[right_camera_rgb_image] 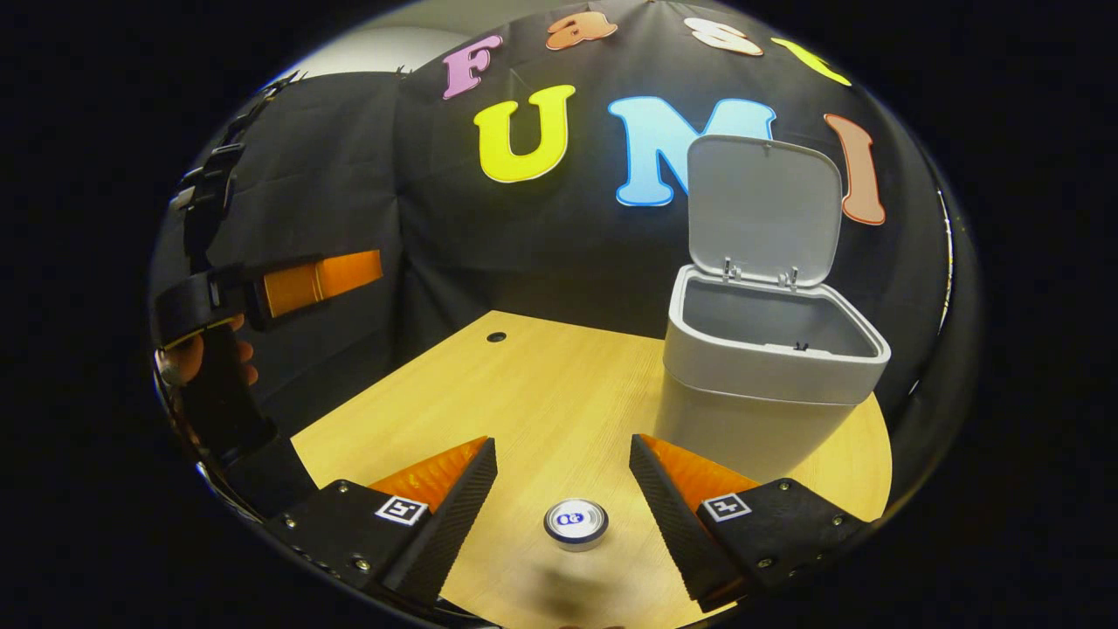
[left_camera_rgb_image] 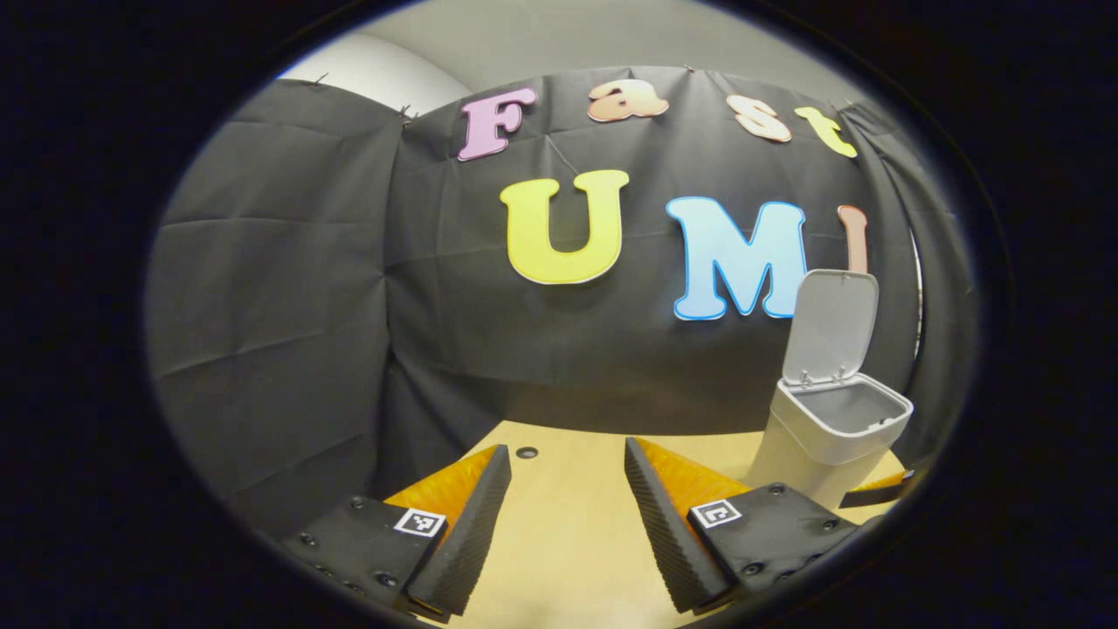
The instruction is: Press the lid of the desktop garbage bin to open it, pick up the crumpled paper on the desktop and throw it into the bin, then pick up the pop can on the desktop and drop it into the bin, and finally close the garbage bin lid.
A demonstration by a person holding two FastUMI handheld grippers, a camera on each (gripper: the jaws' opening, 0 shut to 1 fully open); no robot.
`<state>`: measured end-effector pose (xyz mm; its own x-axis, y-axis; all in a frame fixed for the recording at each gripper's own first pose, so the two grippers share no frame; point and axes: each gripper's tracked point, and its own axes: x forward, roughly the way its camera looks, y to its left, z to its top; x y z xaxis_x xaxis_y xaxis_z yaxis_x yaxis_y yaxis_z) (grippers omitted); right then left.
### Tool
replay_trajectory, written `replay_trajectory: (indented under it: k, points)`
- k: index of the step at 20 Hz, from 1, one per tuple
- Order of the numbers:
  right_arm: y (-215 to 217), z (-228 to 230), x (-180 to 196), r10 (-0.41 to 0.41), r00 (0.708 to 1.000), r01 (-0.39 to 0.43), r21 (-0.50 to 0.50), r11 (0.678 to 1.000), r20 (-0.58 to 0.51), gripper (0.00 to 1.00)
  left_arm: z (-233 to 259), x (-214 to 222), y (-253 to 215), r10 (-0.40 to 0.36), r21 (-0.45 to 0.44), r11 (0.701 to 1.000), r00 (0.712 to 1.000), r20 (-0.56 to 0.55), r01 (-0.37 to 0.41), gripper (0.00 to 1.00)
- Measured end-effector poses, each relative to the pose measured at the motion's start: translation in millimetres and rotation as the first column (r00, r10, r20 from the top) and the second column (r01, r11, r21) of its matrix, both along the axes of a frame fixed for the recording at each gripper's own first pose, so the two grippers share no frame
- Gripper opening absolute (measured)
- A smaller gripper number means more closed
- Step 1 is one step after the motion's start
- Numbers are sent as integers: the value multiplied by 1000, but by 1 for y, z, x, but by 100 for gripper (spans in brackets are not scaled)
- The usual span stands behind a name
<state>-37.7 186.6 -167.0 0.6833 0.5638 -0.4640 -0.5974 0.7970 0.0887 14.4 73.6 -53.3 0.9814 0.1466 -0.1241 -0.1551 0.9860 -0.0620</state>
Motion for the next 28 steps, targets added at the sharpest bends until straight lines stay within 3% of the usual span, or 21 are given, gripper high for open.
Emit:
replay_trajectory:
  k: [12, 14, 16, 20, 28]
  points:
    - [-5, -54, -16, 28, 999, -32, -94, 995, -41, 98, -4, -17, 13, 15, 7, 1000, 1000, -7, -15, 94]
    - [-4, -60, -18, 39, 998, -43, -108, 993, -39, 98, -9, -16, 13, 13, 0, 1000, 1000, -14, -13, 80]
    - [-2, -73, -17, 48, 998, -54, -129, 990, -49, 98, -13, -14, 12, 8, -2, 1000, 1000, -25, -8, 94]
    - [3, -108, -4, 49, 995, -66, -188, 980, -92, 98, -17, -11, 12, 5, 0, 1000, 999, -35, -5, 94]
    - [6, -145, 2, 12, 981, -54, -210, 976, -195, 99, -22, -3, 20, 14, 6, 1000, 999, -49, -14, 94]
